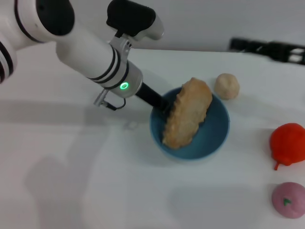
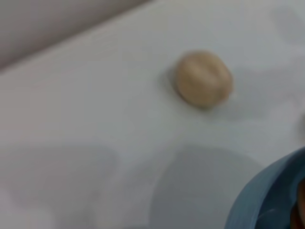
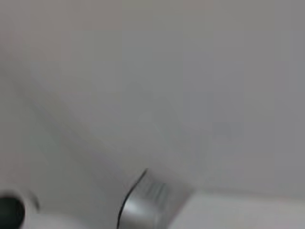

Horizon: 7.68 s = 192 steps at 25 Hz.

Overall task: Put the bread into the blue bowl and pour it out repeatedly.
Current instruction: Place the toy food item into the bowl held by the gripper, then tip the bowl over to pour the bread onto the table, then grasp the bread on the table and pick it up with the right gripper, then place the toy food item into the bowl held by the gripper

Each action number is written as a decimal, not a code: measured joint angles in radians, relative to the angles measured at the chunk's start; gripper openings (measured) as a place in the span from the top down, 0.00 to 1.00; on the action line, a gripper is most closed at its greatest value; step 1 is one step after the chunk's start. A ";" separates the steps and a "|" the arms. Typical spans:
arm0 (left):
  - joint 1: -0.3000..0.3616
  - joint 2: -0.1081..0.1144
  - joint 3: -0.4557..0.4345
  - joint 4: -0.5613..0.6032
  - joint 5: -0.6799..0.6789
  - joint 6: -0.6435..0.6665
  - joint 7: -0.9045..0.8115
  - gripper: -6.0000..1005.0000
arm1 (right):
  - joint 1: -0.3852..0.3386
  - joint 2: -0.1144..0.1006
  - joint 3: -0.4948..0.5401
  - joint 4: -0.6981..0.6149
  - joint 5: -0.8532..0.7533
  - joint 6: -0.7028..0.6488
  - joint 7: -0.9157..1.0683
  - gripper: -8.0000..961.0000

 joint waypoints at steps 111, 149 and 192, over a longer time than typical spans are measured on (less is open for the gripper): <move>0.127 0.020 -0.427 -0.001 0.133 0.081 0.110 0.99 | 0.351 0.028 -1.043 0.223 -0.360 0.542 0.345 0.53; 0.127 0.024 -0.419 0.006 0.135 0.067 0.105 0.99 | 0.099 0.018 -0.615 0.050 -0.330 0.319 0.021 0.87; 0.013 0.007 -0.376 -0.060 -0.003 -0.259 0.061 0.99 | 0.051 0.010 -0.327 0.153 -0.033 0.188 -0.424 0.72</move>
